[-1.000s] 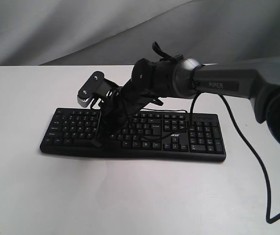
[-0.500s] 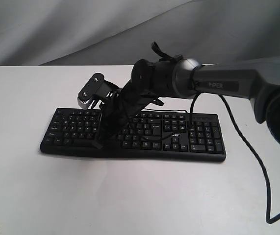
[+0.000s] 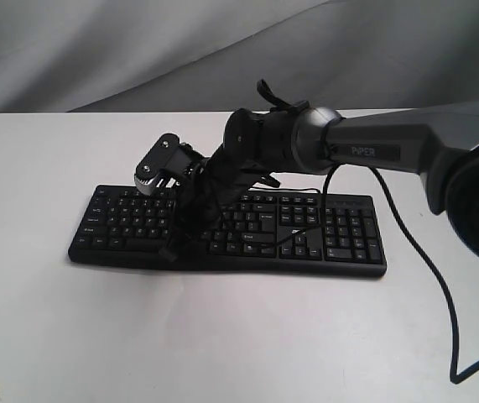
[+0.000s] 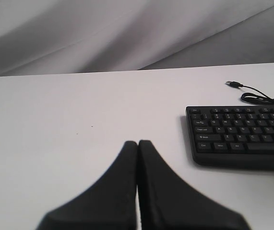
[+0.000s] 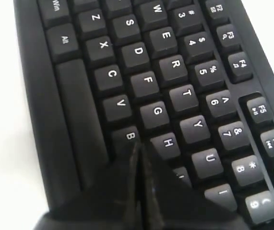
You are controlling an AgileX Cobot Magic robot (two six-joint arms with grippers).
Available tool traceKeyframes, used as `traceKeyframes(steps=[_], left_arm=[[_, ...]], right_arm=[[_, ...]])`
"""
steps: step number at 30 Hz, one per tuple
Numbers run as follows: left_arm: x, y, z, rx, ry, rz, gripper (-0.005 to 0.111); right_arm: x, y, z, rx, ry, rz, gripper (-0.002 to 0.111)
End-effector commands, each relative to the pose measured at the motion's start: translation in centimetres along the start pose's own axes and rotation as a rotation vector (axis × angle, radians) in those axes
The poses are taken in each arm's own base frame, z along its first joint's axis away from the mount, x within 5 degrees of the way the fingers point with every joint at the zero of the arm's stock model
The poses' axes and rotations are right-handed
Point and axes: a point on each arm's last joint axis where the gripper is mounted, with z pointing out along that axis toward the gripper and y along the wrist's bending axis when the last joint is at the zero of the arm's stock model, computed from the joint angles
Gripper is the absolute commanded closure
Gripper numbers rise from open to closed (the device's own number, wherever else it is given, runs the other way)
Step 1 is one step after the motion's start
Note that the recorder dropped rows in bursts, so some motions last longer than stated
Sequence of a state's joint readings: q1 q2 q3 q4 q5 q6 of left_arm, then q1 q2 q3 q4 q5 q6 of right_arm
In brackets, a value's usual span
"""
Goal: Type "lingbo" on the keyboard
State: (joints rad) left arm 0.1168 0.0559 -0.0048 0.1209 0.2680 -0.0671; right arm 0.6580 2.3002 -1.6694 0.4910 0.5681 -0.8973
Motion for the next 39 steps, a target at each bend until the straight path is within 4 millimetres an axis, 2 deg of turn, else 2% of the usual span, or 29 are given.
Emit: traceKeyframes(steps=[1,7,15,25,39], left_arm=[[0.1,0.0,0.1,0.001,0.003,-0.006,0.106],[0.1,0.0,0.1,0.001,0.003,-0.006,0.106],[0.1,0.0,0.1,0.001,0.003,-0.006,0.106],[0.2,0.0,0.2,0.001,0.016,-0.005,0.106],[0.2,0.0,0.2,0.001,0.016,-0.005,0.106]], right_arm=[[0.6,-0.2,0.7,-0.005,0.019,0.008,0.108],[0.3,-0.3,0.0,-0.008,0.007,0.016,0.108],[-2.1,-1.0,-1.2,0.024,-0.062,-0.012,0.108],[-2.6,-1.2,1.1,-0.005,-0.076,0.011,0.108],[-2.7,-1.2,1.0,-0.005,-0.074,0.004,0.108]])
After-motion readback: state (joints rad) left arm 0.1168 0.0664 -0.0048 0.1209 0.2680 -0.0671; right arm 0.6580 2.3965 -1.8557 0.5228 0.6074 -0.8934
